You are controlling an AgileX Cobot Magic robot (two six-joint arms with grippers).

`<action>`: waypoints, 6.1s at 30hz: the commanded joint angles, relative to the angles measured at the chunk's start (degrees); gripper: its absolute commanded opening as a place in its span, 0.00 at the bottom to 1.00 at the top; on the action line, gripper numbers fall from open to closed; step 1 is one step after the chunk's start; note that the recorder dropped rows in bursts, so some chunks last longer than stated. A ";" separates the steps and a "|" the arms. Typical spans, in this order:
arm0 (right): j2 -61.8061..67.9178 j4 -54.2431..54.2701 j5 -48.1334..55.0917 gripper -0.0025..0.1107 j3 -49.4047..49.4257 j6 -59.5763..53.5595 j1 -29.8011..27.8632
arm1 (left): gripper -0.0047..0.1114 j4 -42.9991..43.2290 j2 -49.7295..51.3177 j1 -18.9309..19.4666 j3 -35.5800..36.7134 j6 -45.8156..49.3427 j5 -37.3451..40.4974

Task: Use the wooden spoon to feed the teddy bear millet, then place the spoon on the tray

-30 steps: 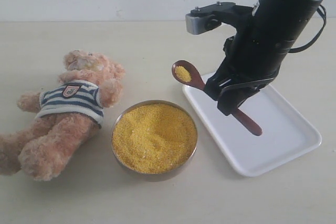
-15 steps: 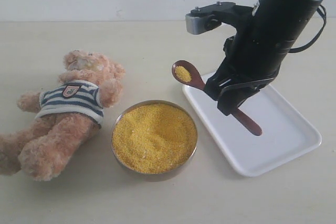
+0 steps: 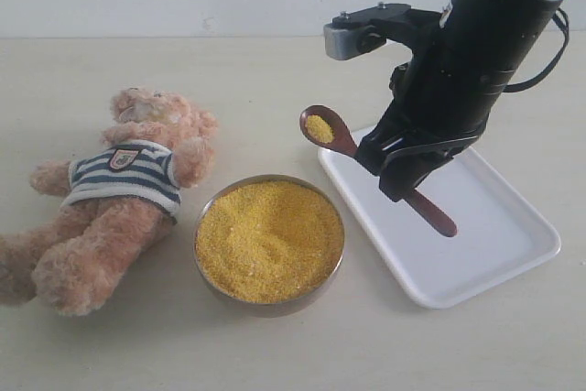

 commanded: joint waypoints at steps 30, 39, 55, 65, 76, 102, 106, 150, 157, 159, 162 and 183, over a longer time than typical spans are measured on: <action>-0.64 0.23 1.43 0.02 -0.23 1.80 -0.21 | 0.07 2.19 72.46 -15.89 -51.01 25.95 33.76; -0.64 0.24 2.08 0.02 -0.23 1.67 -0.21 | 0.07 -7.26 80.76 -9.66 -56.30 30.08 39.34; -0.64 0.23 3.36 0.02 -0.23 1.33 -0.21 | 0.07 -22.78 84.66 -2.99 -59.20 44.42 46.18; -0.64 0.23 2.96 0.02 -0.23 1.44 -0.21 | 0.07 -20.49 91.65 -1.29 -59.73 42.15 49.85; -0.64 0.35 2.18 0.02 -0.23 1.44 -0.21 | 0.49 -10.58 92.79 -6.86 -59.73 36.43 46.85; -0.64 1.65 1.72 0.02 -0.23 0.49 -0.21 | 0.49 -0.61 98.76 -13.94 -59.40 32.73 43.87; -0.64 1.65 1.72 0.02 -0.23 0.49 -0.21 | 0.51 -0.61 98.76 -13.94 -59.77 32.09 45.53; -0.64 2.44 1.10 0.02 -0.23 0.24 -0.21 | 0.49 -3.11 113.17 -21.82 -59.77 34.19 42.11; -0.64 3.11 0.88 0.02 -0.23 -0.39 -0.21 | 0.07 -3.24 113.17 -21.82 -59.77 34.19 42.01; -0.64 3.24 0.77 0.02 -0.23 -0.80 -0.21 | 0.07 -3.54 113.04 -21.82 -59.77 34.45 43.11; -0.64 3.24 -0.06 0.02 -0.23 -0.79 -0.21 | 0.07 -3.17 109.06 -21.82 -59.77 36.00 44.66; -0.64 3.02 -1.43 0.02 -0.23 -2.09 -0.21 | 0.07 -0.77 96.62 -21.82 -59.90 35.05 49.00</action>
